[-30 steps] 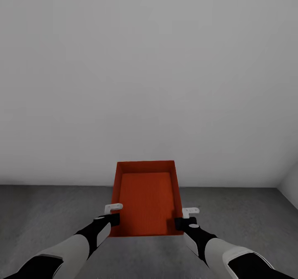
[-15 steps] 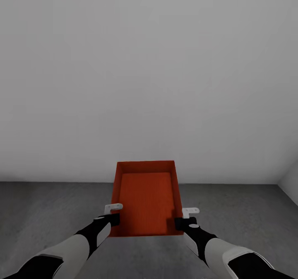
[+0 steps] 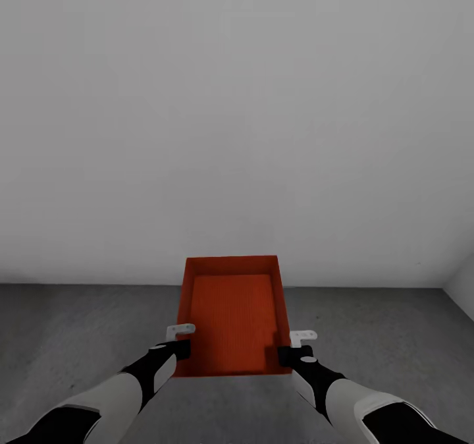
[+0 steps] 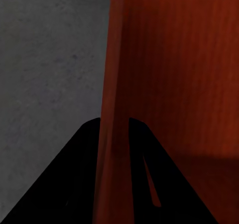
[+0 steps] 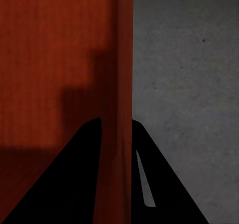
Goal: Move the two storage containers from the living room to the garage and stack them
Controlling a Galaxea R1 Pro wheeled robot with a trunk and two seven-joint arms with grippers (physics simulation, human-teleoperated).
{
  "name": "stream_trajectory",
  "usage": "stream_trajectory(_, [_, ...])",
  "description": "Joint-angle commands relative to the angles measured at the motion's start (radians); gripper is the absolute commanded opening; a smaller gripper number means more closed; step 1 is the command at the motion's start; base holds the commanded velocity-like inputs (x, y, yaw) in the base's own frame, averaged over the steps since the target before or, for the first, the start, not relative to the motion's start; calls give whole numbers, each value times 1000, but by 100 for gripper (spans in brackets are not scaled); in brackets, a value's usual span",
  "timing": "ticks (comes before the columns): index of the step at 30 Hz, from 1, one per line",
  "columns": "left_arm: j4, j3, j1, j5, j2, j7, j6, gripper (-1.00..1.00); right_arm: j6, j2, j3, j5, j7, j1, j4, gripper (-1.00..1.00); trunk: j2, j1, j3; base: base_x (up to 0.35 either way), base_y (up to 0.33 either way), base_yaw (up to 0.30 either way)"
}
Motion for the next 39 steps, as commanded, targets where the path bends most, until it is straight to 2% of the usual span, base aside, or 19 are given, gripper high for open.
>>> stream_trajectory(1, [-6,31,-1,-13,6,51,5,-100,-5,0,12,-18,-3,0,50,-100,-8,4,-6,0,0,0])
stream_trajectory(39, [-6,31,-1,-13,6,51,5,-100,-5,-1,12,-18,-3,0,49,-100,-274,150,-186,0,0,0])
